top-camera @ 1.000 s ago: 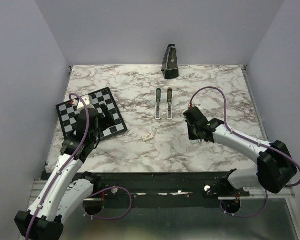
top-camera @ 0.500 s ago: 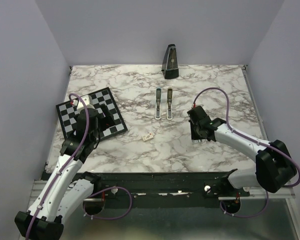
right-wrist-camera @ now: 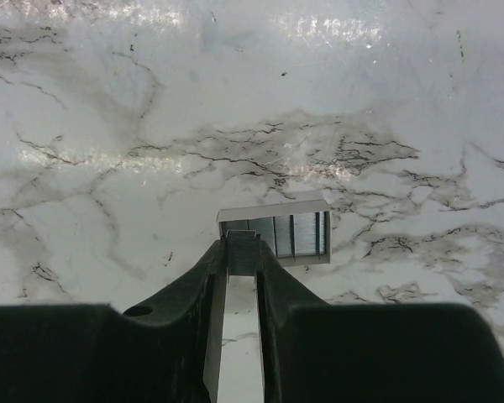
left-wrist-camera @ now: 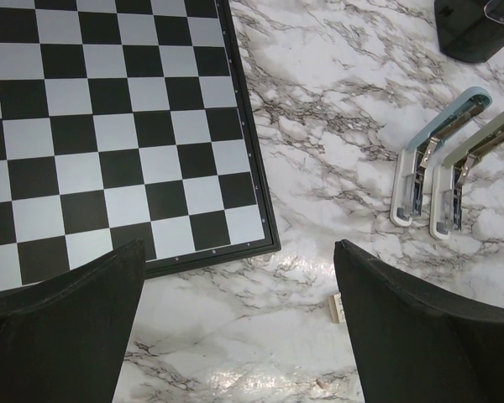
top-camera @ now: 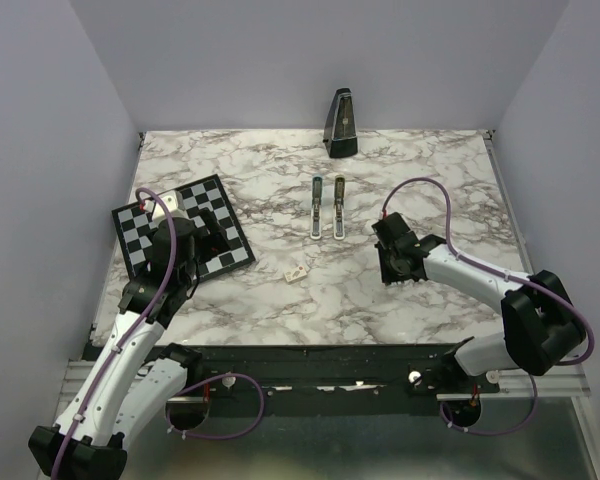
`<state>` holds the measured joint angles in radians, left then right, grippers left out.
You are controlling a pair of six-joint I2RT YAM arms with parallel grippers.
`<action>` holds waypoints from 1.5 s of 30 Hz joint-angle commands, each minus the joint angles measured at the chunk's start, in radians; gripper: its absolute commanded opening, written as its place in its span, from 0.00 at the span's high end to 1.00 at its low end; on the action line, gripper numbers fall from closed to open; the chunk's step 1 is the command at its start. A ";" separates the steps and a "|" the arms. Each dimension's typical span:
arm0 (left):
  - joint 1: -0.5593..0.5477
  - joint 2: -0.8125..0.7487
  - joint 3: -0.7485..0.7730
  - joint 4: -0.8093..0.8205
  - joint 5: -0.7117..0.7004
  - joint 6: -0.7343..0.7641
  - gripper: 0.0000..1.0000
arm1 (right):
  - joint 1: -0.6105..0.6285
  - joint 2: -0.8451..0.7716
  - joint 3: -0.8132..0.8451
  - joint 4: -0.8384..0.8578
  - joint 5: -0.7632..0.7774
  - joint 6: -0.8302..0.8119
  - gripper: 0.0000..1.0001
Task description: Unload the staples from the stapler
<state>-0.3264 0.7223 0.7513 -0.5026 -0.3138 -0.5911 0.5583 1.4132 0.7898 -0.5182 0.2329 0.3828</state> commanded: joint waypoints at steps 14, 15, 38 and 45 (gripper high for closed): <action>0.006 -0.020 -0.006 0.013 0.013 0.005 0.01 | -0.017 0.021 0.022 -0.003 -0.009 -0.021 0.70; 0.006 -0.020 -0.006 0.013 0.013 0.005 0.01 | -0.017 0.021 0.022 -0.006 -0.007 -0.021 0.70; 0.004 -0.011 -0.033 0.093 0.265 0.090 0.03 | 0.008 -0.002 0.132 0.179 -0.398 0.059 0.54; 0.004 0.042 -0.052 0.053 0.355 0.076 0.05 | 0.092 0.176 0.253 0.279 -0.497 0.053 0.53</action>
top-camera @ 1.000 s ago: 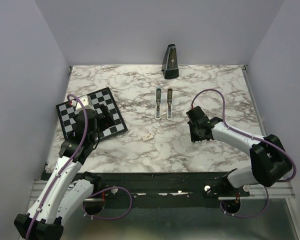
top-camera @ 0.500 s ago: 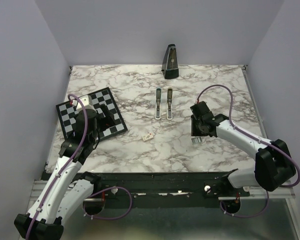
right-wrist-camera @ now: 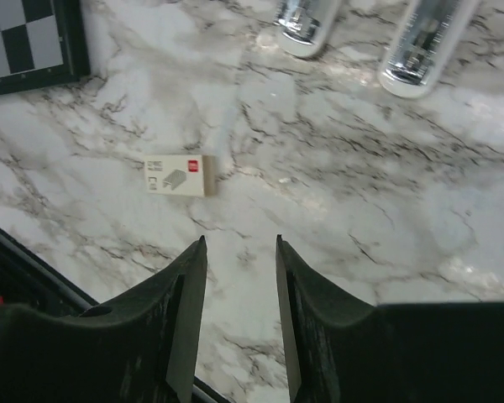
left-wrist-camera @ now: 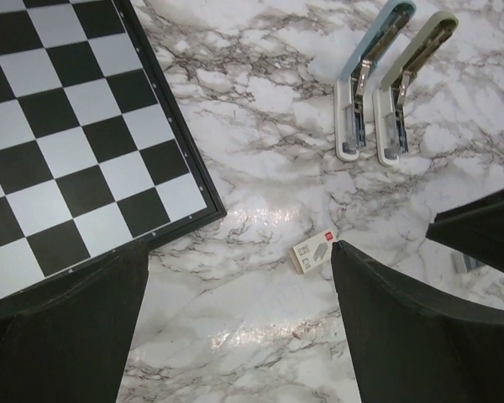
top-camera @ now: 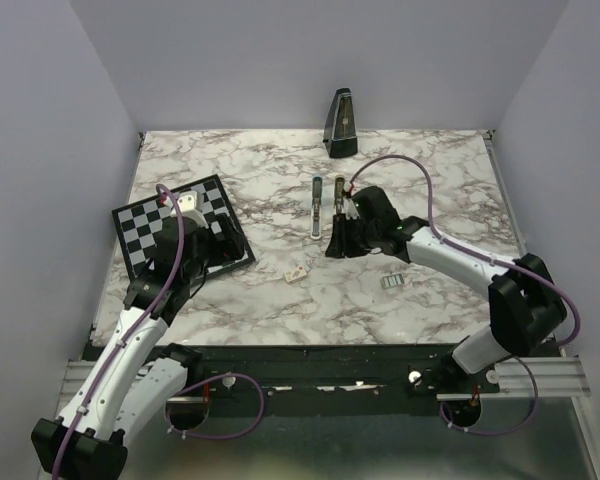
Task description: Unload the staples from the stapler
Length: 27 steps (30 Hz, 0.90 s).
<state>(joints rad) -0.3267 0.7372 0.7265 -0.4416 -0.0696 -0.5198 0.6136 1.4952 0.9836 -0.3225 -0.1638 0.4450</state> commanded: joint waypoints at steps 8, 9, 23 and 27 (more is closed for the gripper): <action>0.002 0.109 -0.105 0.036 0.284 -0.092 0.16 | 0.081 0.226 0.119 0.134 -0.148 -0.017 0.53; 0.000 0.114 -0.110 0.044 0.289 -0.104 0.16 | 0.083 0.235 0.121 0.137 -0.149 -0.015 0.53; -0.009 0.177 -0.179 0.153 0.294 -0.210 0.21 | 0.104 0.339 0.125 0.201 -0.190 -0.011 0.57; -0.011 0.174 -0.185 0.162 0.284 -0.217 0.22 | 0.106 0.358 0.122 0.214 -0.197 -0.009 0.58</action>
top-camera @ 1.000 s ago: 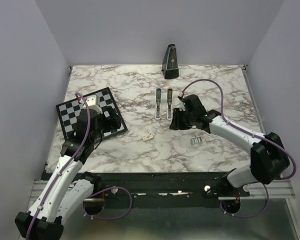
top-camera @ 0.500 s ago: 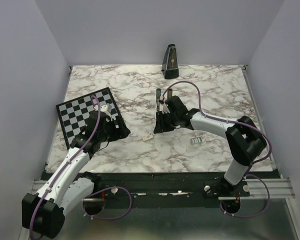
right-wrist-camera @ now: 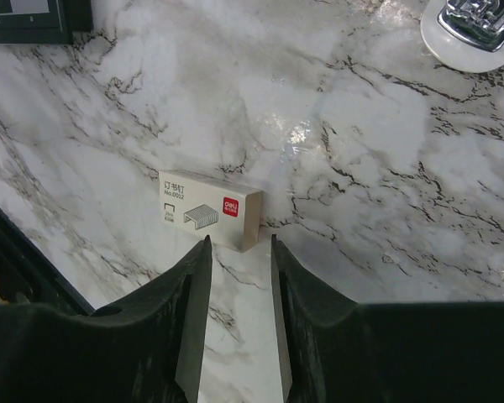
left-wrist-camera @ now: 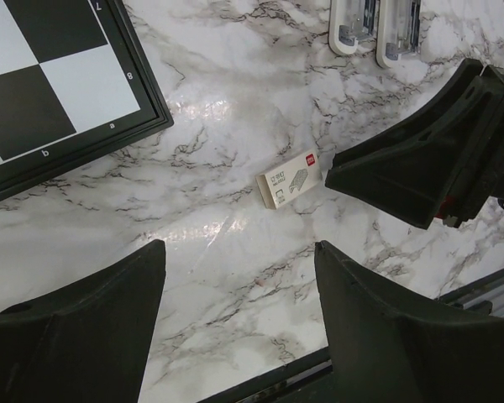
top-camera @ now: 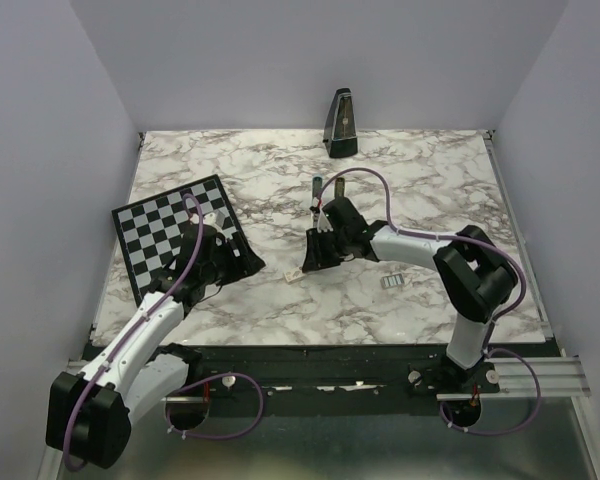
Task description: Unload the staples from the stapler
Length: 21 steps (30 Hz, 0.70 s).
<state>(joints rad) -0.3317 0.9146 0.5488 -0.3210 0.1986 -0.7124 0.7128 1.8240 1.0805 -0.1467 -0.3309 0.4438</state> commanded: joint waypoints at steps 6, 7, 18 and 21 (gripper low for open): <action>-0.007 0.006 -0.026 0.057 0.012 -0.027 0.22 | 0.008 0.060 0.036 0.045 -0.042 -0.007 0.60; -0.007 0.006 -0.027 0.059 0.013 -0.027 0.22 | 0.008 0.066 0.039 0.045 -0.042 -0.005 0.60; -0.009 -0.008 -0.036 0.046 -0.011 -0.013 0.22 | 0.010 0.086 0.041 0.067 -0.065 0.004 0.71; -0.009 -0.005 -0.044 0.054 -0.011 -0.018 0.22 | 0.010 0.087 0.024 0.082 -0.076 0.007 0.73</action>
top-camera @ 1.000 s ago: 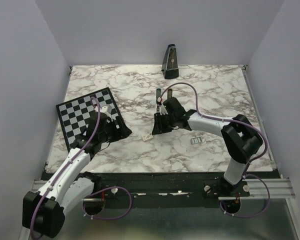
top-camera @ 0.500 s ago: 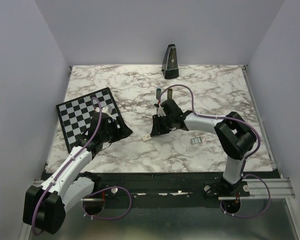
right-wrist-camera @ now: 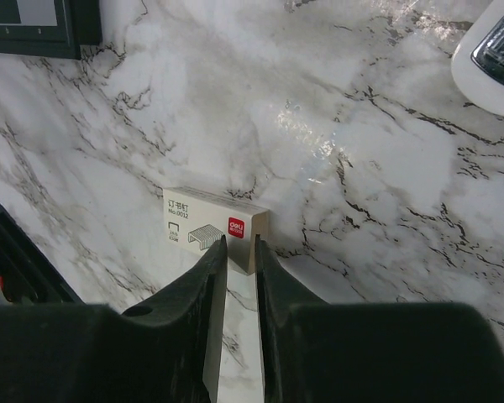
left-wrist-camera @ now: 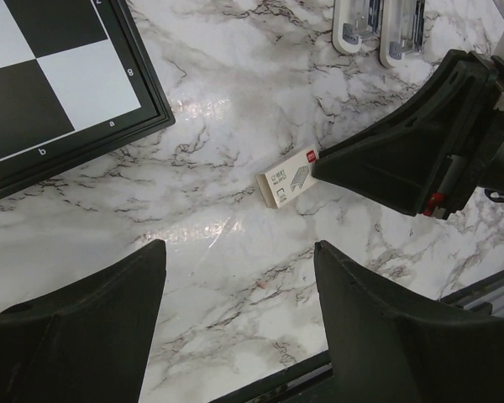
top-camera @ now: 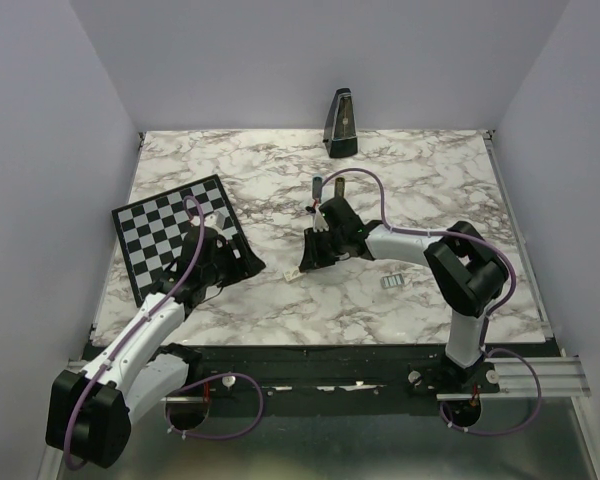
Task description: Unload the staples from the stapler
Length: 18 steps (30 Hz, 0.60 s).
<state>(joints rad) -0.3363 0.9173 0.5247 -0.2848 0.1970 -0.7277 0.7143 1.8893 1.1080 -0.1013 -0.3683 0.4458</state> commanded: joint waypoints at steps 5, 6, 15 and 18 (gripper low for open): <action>-0.006 0.003 -0.025 0.027 -0.007 -0.007 0.23 | 0.008 0.011 -0.025 0.048 -0.049 0.008 0.79; -0.006 0.006 -0.025 0.030 -0.007 -0.007 0.23 | 0.010 0.005 -0.031 0.052 -0.055 0.008 0.80; -0.030 0.040 -0.005 0.038 -0.027 -0.003 0.26 | 0.019 -0.125 -0.164 0.078 -0.057 0.036 0.86; -0.068 0.081 0.021 0.036 -0.060 0.007 0.27 | 0.019 -0.205 -0.240 0.074 -0.040 0.066 0.86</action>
<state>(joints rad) -0.3599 0.9493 0.5087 -0.2623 0.1902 -0.7284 0.7250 1.7912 0.9504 -0.0261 -0.4133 0.4801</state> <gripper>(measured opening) 0.743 0.140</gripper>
